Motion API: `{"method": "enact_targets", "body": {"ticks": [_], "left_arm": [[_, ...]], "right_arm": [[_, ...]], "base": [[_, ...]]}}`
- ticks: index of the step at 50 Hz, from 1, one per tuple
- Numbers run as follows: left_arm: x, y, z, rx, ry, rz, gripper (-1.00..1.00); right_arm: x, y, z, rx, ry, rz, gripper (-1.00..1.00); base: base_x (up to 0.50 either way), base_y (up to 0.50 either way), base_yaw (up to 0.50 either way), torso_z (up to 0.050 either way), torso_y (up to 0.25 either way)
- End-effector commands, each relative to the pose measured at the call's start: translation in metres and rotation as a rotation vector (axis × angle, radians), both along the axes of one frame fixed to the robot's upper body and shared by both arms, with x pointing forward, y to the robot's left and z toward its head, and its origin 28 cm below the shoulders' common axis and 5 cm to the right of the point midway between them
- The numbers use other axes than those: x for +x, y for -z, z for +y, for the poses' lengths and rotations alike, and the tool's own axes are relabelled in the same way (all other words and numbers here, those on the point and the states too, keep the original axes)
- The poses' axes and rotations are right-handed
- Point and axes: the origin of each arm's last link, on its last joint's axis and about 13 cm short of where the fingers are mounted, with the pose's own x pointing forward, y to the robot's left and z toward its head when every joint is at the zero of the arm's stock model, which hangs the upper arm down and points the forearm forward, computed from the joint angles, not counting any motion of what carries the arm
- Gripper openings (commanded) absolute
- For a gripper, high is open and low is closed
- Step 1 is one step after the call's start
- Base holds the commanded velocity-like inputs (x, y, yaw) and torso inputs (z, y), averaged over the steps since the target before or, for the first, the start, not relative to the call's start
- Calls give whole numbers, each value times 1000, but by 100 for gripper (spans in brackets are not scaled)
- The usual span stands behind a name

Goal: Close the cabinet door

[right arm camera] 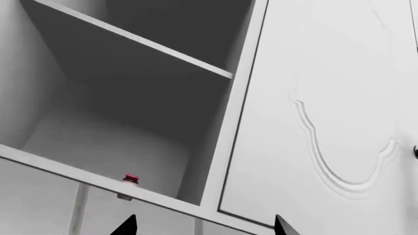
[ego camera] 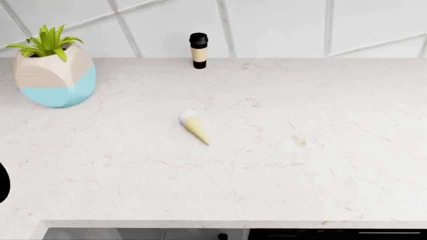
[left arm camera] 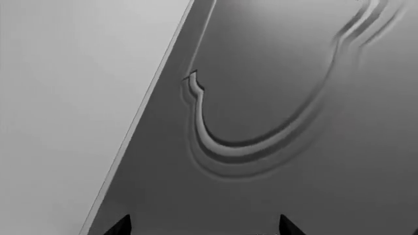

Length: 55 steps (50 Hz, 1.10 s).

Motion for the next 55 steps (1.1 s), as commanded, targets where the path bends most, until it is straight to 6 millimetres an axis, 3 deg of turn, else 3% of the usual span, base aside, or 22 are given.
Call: {"method": "enact_targets", "body": {"ticks": [1,54,55], "left_arm": [[12,-9,-3,-71,29,5,100],[87,-21,-37,-35,61,142,100],[94,-18,-43,-34,72,162,100]], "right_arm": [[-1,0,-2,2,2,-1,100],[-5,1,-6,7,2,-3,100],[-6,1,-7,9,4,-3,100]], "base": [[0,0,0,0,0],[0,0,0,1,0],[0,0,0,0,0]]}}
